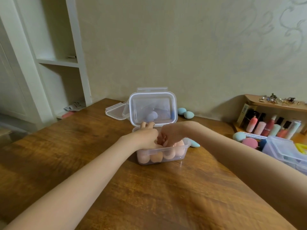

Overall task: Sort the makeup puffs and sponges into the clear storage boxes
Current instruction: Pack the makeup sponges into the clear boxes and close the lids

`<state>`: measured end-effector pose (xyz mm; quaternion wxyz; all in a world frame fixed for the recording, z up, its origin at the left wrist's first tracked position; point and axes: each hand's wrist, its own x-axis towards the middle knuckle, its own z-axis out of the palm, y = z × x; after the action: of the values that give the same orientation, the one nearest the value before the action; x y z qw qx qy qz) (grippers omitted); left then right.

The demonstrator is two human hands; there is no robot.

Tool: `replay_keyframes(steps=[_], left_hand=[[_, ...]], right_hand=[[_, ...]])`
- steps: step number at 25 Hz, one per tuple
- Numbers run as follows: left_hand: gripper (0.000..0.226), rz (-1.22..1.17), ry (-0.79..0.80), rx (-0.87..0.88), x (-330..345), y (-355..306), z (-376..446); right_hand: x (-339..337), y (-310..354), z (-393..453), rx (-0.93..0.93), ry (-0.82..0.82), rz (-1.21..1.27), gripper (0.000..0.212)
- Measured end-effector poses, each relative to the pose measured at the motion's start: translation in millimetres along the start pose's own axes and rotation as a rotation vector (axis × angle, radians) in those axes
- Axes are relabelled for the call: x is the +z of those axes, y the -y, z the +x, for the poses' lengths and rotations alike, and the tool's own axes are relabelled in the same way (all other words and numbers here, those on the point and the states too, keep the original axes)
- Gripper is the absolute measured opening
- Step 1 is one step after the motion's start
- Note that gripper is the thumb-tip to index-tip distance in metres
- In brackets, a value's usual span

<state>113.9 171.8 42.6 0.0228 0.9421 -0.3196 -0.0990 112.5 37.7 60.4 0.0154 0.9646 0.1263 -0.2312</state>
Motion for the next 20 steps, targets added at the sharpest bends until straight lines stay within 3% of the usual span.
replay_keyframes(steps=[1, 2, 4, 7, 9, 13, 16, 18, 20], left_hand=[[0.031, -0.014, -0.004, 0.006, -0.5, 2.6, -0.6], [0.034, -0.034, -0.006, 0.014, -1.4, 5.3, -1.1], [0.032, -0.093, 0.013, 0.029, -4.4, 9.7, -2.5], [0.035, -0.129, 0.055, 0.060, -11.5, 12.1, -2.4], [0.041, -0.127, 0.054, 0.068, -12.8, 12.1, -1.6], [0.033, -0.141, 0.041, 0.061, -6.6, 8.9, -3.1], [0.033, -0.146, 0.013, 0.061, -4.5, 5.3, -6.7], [0.036, -0.127, 0.023, 0.059, -6.6, 3.7, -9.8], [0.037, -0.102, 0.045, 0.095, -8.0, 5.0, -8.0]], right_hand=[[4.6, 5.3, 0.5, -0.011, -0.044, -0.039, 0.004], [7.3, 8.7, -0.2, -0.027, -0.096, -0.066, 0.013], [5.8, 11.5, -8.2, -0.054, -0.106, -0.078, 0.010], [-9.4, 6.3, -24.9, -0.008, 0.067, -0.041, 0.036], [-13.8, 6.0, -30.1, 0.009, 0.131, -0.011, 0.037], [3.5, 16.2, -11.2, 0.041, -0.011, -0.068, 0.029], [1.6, 16.4, -18.9, 0.029, 0.004, -0.045, 0.028], [-14.0, 1.3, -34.8, 0.040, -0.024, 0.138, 0.020], [-29.4, -16.6, -47.2, 0.094, -0.181, 0.273, 0.005]])
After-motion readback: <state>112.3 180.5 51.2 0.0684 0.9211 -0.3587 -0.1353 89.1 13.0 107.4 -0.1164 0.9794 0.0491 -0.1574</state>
